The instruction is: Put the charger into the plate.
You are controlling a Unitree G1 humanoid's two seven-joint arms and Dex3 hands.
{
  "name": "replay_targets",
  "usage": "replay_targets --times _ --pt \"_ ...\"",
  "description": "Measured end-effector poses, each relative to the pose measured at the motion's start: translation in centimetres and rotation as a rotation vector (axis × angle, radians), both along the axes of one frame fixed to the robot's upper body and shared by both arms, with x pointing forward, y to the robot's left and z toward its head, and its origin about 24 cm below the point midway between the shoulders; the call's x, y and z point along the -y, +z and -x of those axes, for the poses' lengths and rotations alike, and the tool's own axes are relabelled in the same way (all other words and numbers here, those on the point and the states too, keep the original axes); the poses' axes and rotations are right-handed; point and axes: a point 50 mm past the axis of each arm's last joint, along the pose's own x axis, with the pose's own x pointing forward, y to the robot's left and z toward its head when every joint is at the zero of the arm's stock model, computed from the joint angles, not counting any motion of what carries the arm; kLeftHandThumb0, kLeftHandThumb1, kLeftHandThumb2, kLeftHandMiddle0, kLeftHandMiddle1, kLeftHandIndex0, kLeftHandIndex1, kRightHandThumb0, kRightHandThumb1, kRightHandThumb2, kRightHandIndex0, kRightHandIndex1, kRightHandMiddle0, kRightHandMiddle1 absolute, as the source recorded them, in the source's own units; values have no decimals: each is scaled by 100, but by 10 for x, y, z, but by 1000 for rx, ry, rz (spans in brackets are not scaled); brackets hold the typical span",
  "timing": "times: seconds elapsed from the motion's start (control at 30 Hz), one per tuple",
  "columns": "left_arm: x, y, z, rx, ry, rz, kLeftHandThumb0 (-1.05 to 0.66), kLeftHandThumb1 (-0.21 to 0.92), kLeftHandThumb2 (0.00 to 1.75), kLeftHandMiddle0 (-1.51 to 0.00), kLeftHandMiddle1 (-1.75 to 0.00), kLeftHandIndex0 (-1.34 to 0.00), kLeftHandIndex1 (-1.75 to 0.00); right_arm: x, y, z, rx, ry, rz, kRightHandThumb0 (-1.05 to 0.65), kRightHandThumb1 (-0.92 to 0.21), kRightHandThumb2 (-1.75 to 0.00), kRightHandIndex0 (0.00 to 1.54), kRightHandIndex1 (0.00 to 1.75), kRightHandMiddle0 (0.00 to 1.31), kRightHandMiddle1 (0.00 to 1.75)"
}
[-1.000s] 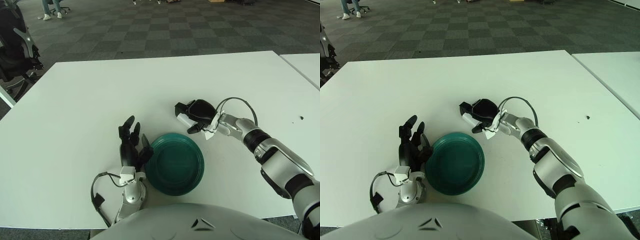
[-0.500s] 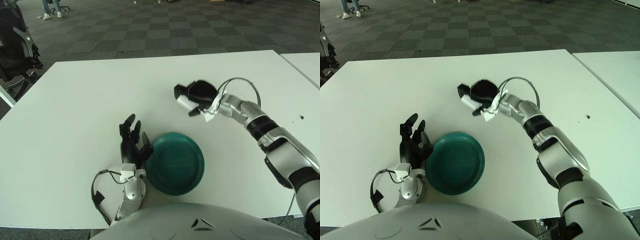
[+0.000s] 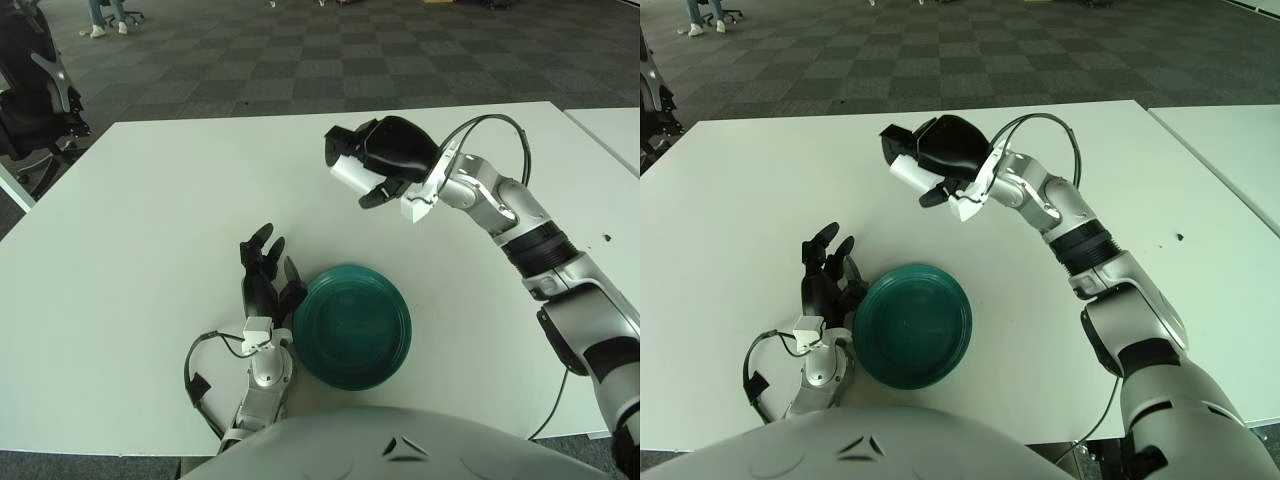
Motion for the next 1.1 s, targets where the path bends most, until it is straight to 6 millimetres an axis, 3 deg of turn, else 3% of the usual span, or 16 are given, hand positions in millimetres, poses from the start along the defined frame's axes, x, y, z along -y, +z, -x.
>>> replay_targets --times 0.43,0.7,1.1 --pt "0 -1 -2 0 22 5 -88 92 88 -35 -74 -15 -107 2 -1 16 -25 74 151 -54 -15 -152 120 175 75 175" --pt "0 0 -2 -1 29 7 -95 92 93 -27 -66 -2 -94 -1 -4 45 -16 175 260 -53 -19 -147 118 175 72 175" --pt "1 0 -3 1 3 27 -93 92 90 -25 -93 -3 -108 -2 -9 72 -171 287 352 -52 -20 -145 113 175 70 175"
